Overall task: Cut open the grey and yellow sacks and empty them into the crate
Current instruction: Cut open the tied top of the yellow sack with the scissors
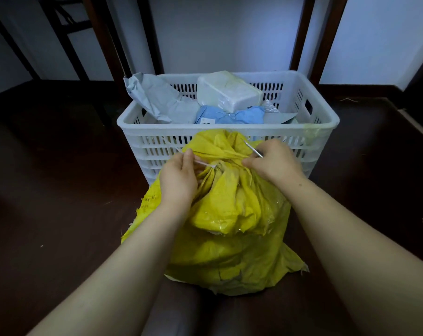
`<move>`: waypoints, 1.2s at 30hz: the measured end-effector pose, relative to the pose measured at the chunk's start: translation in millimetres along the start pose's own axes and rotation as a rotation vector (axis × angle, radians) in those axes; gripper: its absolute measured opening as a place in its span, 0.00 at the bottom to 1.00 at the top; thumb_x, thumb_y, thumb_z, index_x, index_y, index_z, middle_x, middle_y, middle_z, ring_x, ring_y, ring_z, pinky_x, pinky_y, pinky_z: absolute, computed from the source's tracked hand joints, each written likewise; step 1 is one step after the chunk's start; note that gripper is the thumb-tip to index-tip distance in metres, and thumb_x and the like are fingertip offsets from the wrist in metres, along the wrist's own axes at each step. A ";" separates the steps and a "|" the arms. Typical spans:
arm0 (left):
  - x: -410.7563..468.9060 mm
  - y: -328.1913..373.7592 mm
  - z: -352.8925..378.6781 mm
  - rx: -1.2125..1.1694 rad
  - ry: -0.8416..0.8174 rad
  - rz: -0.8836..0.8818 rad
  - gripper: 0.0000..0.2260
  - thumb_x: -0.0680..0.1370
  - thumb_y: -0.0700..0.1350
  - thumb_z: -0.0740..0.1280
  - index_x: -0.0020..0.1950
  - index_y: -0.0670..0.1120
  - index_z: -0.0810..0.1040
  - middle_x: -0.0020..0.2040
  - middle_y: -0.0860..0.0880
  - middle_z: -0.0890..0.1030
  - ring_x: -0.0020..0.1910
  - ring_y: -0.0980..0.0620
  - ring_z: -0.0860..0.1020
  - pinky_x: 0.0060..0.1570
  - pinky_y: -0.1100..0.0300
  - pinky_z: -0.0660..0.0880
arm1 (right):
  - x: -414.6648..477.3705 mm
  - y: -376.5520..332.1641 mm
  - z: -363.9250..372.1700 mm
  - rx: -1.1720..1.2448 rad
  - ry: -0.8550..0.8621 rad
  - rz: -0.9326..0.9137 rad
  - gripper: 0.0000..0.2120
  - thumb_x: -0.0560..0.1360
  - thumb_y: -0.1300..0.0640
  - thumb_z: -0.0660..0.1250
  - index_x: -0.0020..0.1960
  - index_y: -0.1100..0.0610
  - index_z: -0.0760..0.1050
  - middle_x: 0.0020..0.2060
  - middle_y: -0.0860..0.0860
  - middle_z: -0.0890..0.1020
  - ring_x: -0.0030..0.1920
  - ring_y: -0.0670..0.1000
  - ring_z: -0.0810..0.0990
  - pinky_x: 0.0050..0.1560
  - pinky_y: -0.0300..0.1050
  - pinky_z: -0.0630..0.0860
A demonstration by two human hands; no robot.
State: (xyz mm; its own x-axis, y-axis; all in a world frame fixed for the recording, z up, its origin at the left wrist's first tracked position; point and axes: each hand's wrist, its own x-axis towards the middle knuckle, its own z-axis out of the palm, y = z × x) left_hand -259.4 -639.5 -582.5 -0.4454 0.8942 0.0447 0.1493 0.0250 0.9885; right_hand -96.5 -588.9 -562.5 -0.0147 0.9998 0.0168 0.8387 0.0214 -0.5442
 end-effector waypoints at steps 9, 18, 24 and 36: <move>10.3 62.5 -8.7 -0.399 0.237 0.148 0.15 0.84 0.48 0.53 0.41 0.45 0.71 0.34 0.43 0.82 0.31 0.50 0.82 0.28 0.61 0.78 | 2.1 21.1 -2.7 0.039 -0.039 0.173 0.09 0.69 0.52 0.71 0.35 0.54 0.74 0.33 0.49 0.75 0.39 0.53 0.76 0.35 0.44 0.69; 7.9 115.0 57.6 -0.472 -0.006 0.025 0.15 0.84 0.47 0.54 0.42 0.43 0.72 0.27 0.46 0.79 0.25 0.52 0.79 0.28 0.64 0.77 | 9.8 17.8 -89.6 1.272 -0.387 0.259 0.37 0.65 0.27 0.61 0.51 0.59 0.78 0.38 0.56 0.85 0.15 0.42 0.58 0.16 0.30 0.56; -22.8 126.6 154.7 -0.435 -0.247 -0.124 0.11 0.82 0.42 0.57 0.41 0.41 0.70 0.33 0.41 0.78 0.25 0.53 0.78 0.29 0.64 0.79 | -11.9 80.9 -134.7 1.173 -0.105 0.303 0.06 0.71 0.60 0.72 0.41 0.62 0.77 0.32 0.55 0.82 0.15 0.41 0.60 0.16 0.30 0.55; -195.1 155.3 358.9 -0.343 -0.721 -0.611 0.02 0.77 0.34 0.66 0.46 0.34 0.77 0.37 0.41 0.80 0.31 0.51 0.81 0.35 0.62 0.81 | -143.4 303.6 -285.4 1.054 0.742 0.729 0.05 0.75 0.61 0.68 0.46 0.64 0.78 0.20 0.46 0.77 0.16 0.41 0.65 0.15 0.31 0.57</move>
State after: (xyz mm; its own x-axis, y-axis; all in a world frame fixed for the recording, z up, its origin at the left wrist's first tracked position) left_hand 167.6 -649.6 -489.6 0.2971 0.8311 -0.4702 -0.2395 0.5415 0.8058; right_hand 315.6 -727.4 -490.7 0.7734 0.5673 -0.2829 -0.2385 -0.1531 -0.9590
